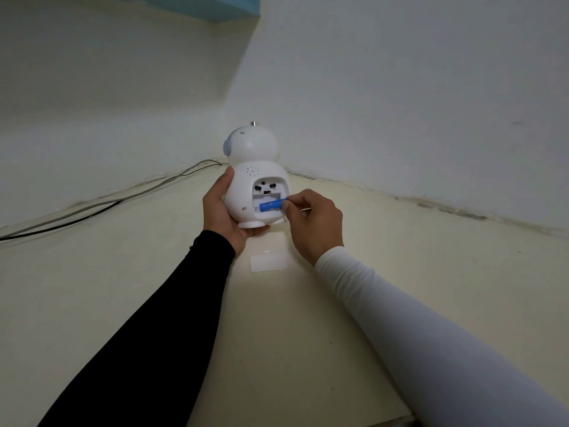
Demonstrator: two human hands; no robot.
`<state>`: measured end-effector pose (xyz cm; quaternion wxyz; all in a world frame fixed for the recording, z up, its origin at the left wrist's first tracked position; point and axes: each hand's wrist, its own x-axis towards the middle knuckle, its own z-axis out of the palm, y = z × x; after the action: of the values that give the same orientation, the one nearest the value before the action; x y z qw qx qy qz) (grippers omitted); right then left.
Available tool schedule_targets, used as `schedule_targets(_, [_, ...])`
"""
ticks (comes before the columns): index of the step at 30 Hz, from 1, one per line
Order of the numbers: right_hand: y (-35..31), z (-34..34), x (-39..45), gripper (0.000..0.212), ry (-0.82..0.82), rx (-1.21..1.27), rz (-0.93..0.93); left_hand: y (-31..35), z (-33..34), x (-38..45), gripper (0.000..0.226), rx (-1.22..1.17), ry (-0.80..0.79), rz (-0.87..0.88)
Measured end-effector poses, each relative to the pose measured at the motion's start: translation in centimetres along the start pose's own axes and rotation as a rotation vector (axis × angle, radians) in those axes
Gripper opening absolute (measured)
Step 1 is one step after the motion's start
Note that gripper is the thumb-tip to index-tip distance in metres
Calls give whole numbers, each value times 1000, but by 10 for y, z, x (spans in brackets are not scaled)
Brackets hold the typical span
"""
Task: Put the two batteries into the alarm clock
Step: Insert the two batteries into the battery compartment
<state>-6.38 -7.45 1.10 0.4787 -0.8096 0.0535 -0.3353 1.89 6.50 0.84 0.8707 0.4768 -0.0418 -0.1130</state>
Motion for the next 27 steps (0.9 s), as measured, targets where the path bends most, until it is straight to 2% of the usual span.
schedule_targets(10, [1,1,2,5,-44,122,59,0,0,1,46,31,-3,6])
schedule_targets(20, [1,-1,1,9,-62,15,33,0,2,-2,46,6,8,3])
schedule_targets(25, [1,1,-4,17,-71,-169,-141,-1,1,-1,50,3,1,-1])
schedule_targets(27, [2,2,-5,23,-87,-275,-223,-1,0,0,59,-10,10,-4])
